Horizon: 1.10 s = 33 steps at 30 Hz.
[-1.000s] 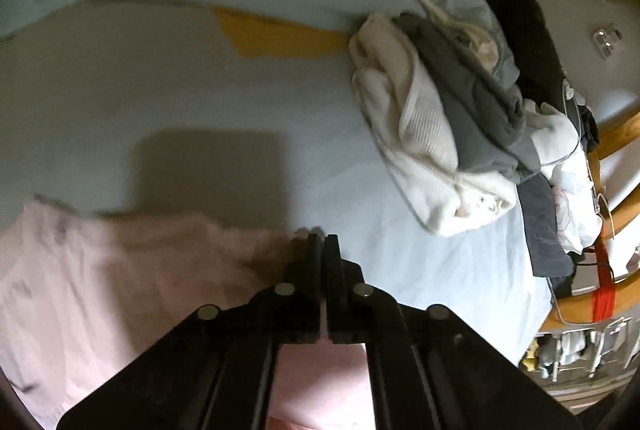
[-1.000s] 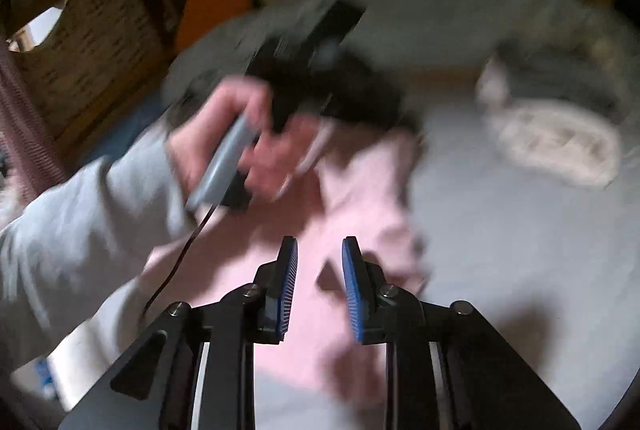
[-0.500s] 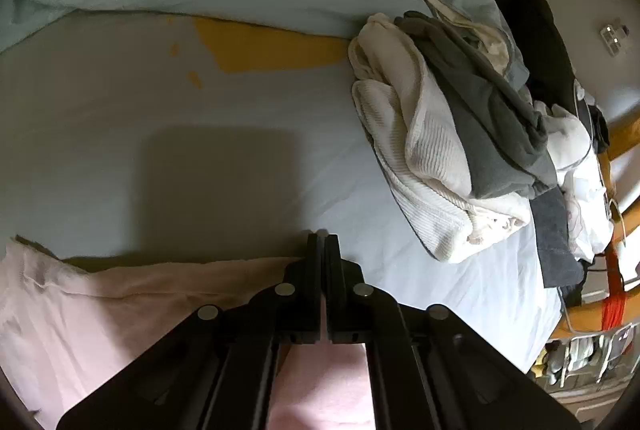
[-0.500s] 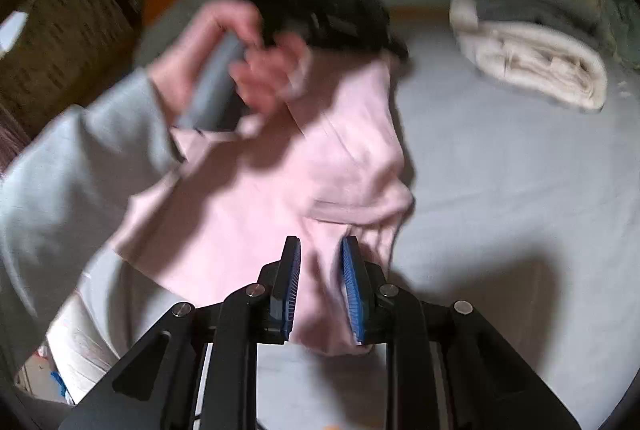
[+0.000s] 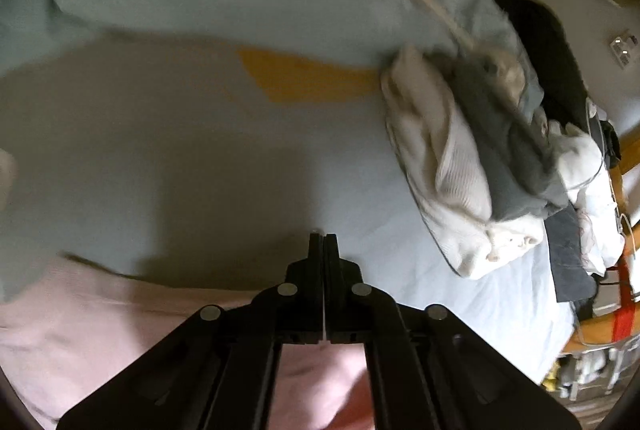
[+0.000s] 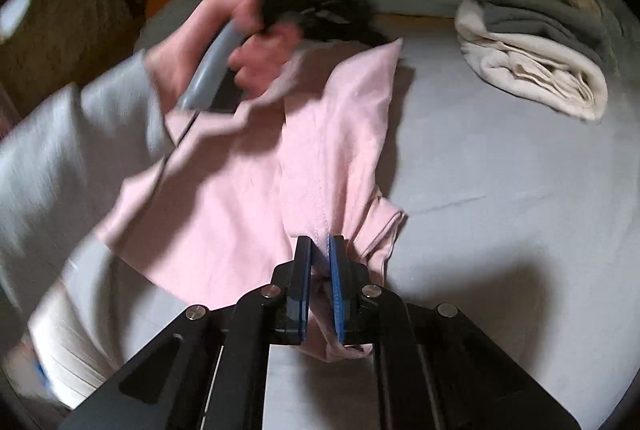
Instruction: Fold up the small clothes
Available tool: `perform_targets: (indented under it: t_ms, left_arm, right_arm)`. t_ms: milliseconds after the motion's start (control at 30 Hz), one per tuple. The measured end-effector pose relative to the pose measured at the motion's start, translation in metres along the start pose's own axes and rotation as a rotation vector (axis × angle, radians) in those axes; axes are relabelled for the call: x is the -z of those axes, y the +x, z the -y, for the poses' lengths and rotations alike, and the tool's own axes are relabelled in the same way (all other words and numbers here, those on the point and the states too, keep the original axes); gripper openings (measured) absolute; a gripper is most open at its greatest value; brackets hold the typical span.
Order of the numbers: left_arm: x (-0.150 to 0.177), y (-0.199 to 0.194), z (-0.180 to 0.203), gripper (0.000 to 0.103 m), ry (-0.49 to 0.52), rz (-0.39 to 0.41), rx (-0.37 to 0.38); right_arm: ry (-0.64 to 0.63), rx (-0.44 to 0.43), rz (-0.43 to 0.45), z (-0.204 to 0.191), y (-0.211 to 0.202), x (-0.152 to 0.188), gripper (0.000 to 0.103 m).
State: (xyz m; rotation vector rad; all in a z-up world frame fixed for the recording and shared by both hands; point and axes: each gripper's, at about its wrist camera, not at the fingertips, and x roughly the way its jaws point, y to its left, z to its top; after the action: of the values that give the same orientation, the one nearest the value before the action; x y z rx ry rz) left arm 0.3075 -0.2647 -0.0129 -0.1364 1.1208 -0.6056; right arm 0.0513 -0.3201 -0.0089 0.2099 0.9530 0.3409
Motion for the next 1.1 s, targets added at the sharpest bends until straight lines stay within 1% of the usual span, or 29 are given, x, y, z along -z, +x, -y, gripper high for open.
perform_targets:
  t_ms: [33, 67, 100, 133, 167, 233, 267, 300, 333, 400, 433, 467, 500, 533, 567, 600, 633, 667, 700, 733, 767, 800, 867, 900, 967, 1033, 1067, 1100]
  left_arm:
    - [0.002, -0.015, 0.002, 0.000, 0.035, 0.041, -0.018]
    - [0.006, -0.038, 0.004, 0.000, 0.086, 0.097, -0.063]
    - [0.011, -0.060, 0.005, 0.001, 0.128, 0.148, -0.100]
    - [0.019, -0.085, 0.004, 0.002, 0.164, 0.198, -0.128]
    - [0.029, -0.111, 0.003, 0.007, 0.192, 0.247, -0.156]
    - [0.055, -0.165, 0.000, 0.026, 0.230, 0.351, -0.223]
    - [0.068, -0.186, -0.002, 0.044, 0.238, 0.389, -0.248]
    - [0.085, -0.210, -0.006, 0.051, 0.239, 0.438, -0.279]
    - [0.098, -0.228, -0.007, 0.051, 0.240, 0.473, -0.299]
    - [0.133, -0.264, -0.012, 0.055, 0.251, 0.526, -0.313]
    - [0.151, -0.280, -0.013, 0.057, 0.247, 0.558, -0.338]
    - [0.162, -0.293, -0.017, 0.062, 0.235, 0.580, -0.339]
    - [0.179, -0.309, -0.021, 0.066, 0.217, 0.604, -0.308]
    - [0.192, -0.322, -0.026, 0.067, 0.206, 0.625, -0.282]
    - [0.205, -0.333, -0.027, 0.071, 0.205, 0.648, -0.279]
    - [0.217, -0.341, -0.026, 0.077, 0.210, 0.677, -0.293]
    - [0.231, -0.351, -0.025, 0.080, 0.219, 0.723, -0.327]
    - [0.241, -0.357, -0.023, 0.085, 0.231, 0.761, -0.354]
    - [0.254, -0.363, -0.023, 0.095, 0.241, 0.803, -0.380]
    - [0.263, -0.365, -0.023, 0.100, 0.242, 0.836, -0.404]
    - [0.274, -0.367, -0.025, 0.103, 0.238, 0.876, -0.430]
    - [0.286, -0.366, -0.028, 0.103, 0.236, 0.909, -0.448]
    - [0.305, -0.360, -0.038, 0.103, 0.226, 0.910, -0.460]
    - [0.314, -0.355, -0.045, 0.103, 0.196, 0.909, -0.470]
    - [0.331, -0.342, -0.060, 0.103, 0.110, 0.892, -0.498]
    - [0.344, -0.328, -0.075, 0.103, 0.033, 0.866, -0.526]
    - [0.351, -0.322, -0.086, 0.102, -0.014, 0.846, -0.529]
    - [0.356, -0.316, -0.098, 0.098, -0.073, 0.820, -0.525]
  right_arm:
    - [0.015, -0.032, 0.047, 0.003, -0.005, 0.000, 0.010]
    - [0.013, -0.041, 0.086, 0.002, -0.012, 0.000, 0.019]
    - [-0.004, -0.016, 0.129, 0.000, -0.020, 0.000, 0.036]
    - [-0.020, 0.021, 0.156, -0.002, -0.021, -0.001, 0.044]
    - [-0.038, 0.053, 0.181, -0.005, -0.024, -0.002, 0.052]
    - [-0.058, 0.094, 0.221, -0.008, -0.033, -0.001, 0.052]
    - [-0.052, 0.112, 0.231, -0.009, -0.035, -0.002, 0.052]
    - [-0.040, 0.124, 0.232, -0.002, -0.030, -0.005, 0.052]
    - [-0.031, 0.135, 0.231, 0.000, -0.031, -0.003, 0.052]
    - [-0.031, 0.168, 0.246, 0.002, -0.031, -0.002, 0.052]
    - [-0.028, 0.190, 0.268, 0.003, -0.031, -0.003, 0.052]
    - [-0.017, 0.207, 0.299, 0.002, -0.035, -0.002, 0.052]
    - [-0.005, 0.225, 0.337, 0.000, -0.042, 0.000, 0.053]
    - [0.001, 0.240, 0.363, 0.000, -0.048, 0.001, 0.054]
    - [0.007, 0.260, 0.408, -0.004, -0.057, 0.004, 0.055]
    - [0.008, 0.258, 0.438, -0.008, -0.065, 0.006, 0.056]
    - [0.013, 0.240, 0.484, -0.014, -0.079, 0.011, 0.060]
    - [0.016, 0.225, 0.519, -0.018, -0.089, 0.015, 0.066]
    - [0.019, 0.218, 0.554, -0.024, -0.099, 0.021, 0.070]
    - [0.020, 0.215, 0.566, -0.028, -0.104, 0.024, 0.076]
    - [0.018, 0.202, 0.570, -0.032, -0.106, 0.028, 0.080]
    - [0.019, 0.199, 0.560, -0.036, -0.104, 0.032, 0.082]
    - [0.041, 0.232, 0.530, -0.042, -0.098, 0.037, 0.083]
    - [0.053, 0.243, 0.511, -0.043, -0.094, 0.040, 0.083]
    - [0.069, 0.245, 0.496, -0.044, -0.090, 0.046, 0.083]
    - [0.103, 0.292, 0.496, -0.042, -0.087, 0.052, 0.083]
    - [0.129, 0.336, 0.485, -0.041, -0.084, 0.056, 0.083]
    - [0.144, 0.346, 0.474, -0.038, -0.081, 0.060, 0.083]
